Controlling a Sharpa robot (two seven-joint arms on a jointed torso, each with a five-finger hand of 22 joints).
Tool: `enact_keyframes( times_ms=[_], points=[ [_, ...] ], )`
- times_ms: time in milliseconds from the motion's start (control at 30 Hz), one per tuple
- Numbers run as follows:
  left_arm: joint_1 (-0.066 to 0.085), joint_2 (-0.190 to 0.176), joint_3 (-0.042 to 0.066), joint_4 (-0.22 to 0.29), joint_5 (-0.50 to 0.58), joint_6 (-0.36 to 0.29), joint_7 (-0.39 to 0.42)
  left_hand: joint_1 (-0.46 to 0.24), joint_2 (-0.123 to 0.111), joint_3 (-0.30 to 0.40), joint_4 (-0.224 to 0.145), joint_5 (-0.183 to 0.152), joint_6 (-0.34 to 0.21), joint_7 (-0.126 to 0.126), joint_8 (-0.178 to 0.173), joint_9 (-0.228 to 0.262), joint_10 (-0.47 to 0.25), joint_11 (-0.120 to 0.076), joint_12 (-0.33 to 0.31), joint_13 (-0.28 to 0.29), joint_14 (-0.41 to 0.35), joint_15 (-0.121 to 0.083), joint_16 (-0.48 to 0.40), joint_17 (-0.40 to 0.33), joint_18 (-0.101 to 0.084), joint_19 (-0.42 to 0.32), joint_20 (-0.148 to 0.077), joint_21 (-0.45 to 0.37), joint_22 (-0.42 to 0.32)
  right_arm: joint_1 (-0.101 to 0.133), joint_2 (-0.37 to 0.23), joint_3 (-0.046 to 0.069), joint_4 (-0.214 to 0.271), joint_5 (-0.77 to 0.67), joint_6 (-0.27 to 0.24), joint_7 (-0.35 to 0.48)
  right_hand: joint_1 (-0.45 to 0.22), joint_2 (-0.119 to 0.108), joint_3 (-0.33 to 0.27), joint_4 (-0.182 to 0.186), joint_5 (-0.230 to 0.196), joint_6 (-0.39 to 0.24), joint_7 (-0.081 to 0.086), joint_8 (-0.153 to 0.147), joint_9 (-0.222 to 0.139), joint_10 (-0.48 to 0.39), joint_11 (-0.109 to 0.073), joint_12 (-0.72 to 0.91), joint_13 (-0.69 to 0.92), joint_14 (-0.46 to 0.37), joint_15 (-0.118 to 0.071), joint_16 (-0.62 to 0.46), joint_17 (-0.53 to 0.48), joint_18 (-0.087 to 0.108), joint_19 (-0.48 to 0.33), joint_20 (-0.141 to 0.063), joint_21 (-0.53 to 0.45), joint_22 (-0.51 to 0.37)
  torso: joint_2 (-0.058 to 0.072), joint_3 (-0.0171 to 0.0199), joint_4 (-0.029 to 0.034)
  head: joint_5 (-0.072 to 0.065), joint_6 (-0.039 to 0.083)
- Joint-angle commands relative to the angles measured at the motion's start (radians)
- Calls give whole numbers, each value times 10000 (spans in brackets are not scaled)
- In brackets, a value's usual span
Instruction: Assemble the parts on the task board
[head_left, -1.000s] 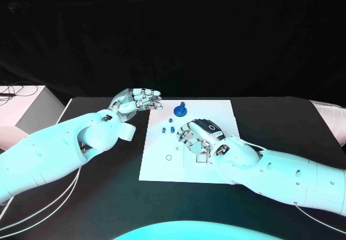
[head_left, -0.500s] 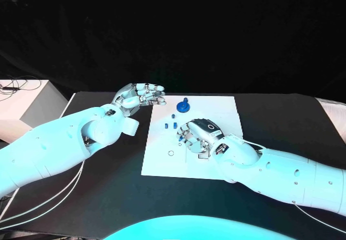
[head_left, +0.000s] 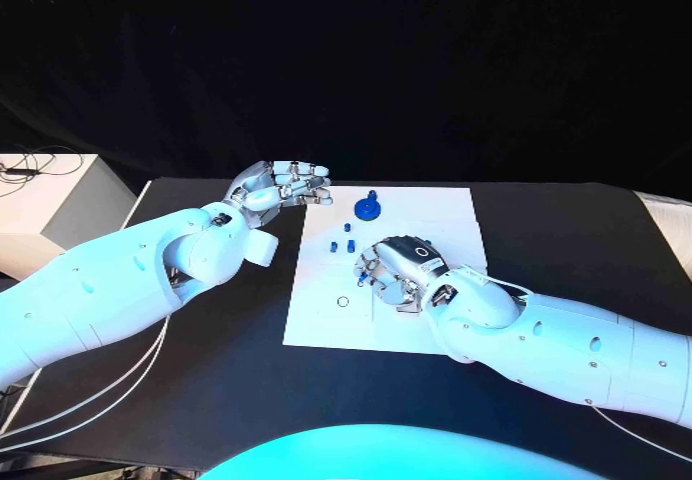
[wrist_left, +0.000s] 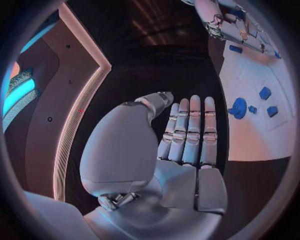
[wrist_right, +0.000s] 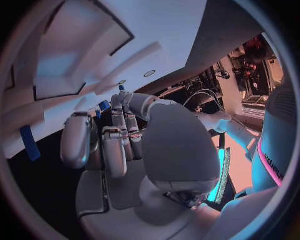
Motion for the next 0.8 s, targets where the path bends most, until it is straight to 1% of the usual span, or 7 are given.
enact_keyframes(
  times_ms=[33,167,333,600,733,800],
  points=[
    [-8,12,9,28,68,73,99,84,27,15,-54,28,-12,62,-13,-13,11,65,-35,-13,55,-2,-20,17,31,69,16,-59,-9,-16,24,-9,-13,-244,251,-48,-85,17,-2,-48,29,36,66,7,11,380,-337,22,16,858,-47,5,1765,0,121,-48,-51,3,-3,3,4,5,-29],
    [-8,5,9,26,68,71,97,84,27,15,-54,28,-12,62,-13,-13,11,65,-35,-13,55,-2,-20,17,31,69,16,-59,-9,-26,30,-15,-17,-266,277,-63,-85,17,-2,-48,29,36,66,7,11,380,-337,22,16,858,-47,5,1765,0,121,-48,-51,3,-7,7,-1,32,-59],
    [-8,-1,9,24,69,69,95,84,27,15,-54,28,-12,62,-13,-13,11,65,-35,-13,55,-2,-20,17,31,69,16,-59,-9,-34,26,-18,-20,-280,316,-79,-85,17,-2,-48,29,36,66,7,11,380,-337,22,16,858,-47,5,1765,0,121,-48,-51,3,-10,3,2,38,-66],
    [-8,-6,9,15,69,71,87,84,27,15,-54,28,-12,62,-13,-13,11,65,-35,-13,55,-2,-20,17,31,69,16,-59,-9,-38,20,-21,18,-288,352,-72,-85,17,-2,-48,29,36,66,7,11,380,-337,22,16,858,-47,5,1765,0,121,-48,-51,3,-12,6,-1,50,-79],
    [-8,-7,9,14,69,70,84,86,28,15,-56,29,-9,64,-13,-15,10,67,-41,-14,56,1,-43,24,31,75,19,-84,-26,-39,2,-22,44,-292,318,-62,-85,17,-2,-48,29,36,66,7,11,380,-337,22,16,858,-47,5,1765,0,121,-48,-51,3,-10,1,-3,49,-88],
    [-8,-8,9,12,69,73,82,86,28,15,-56,29,-9,64,-13,-15,10,67,-41,-14,56,1,-43,24,31,75,19,-84,-26,-41,-13,-22,69,-293,262,-46,-85,17,-2,-48,29,36,66,7,11,380,-337,22,16,858,-47,5,1765,0,121,-48,-51,3,-7,5,1,54,-97]
  ],
)
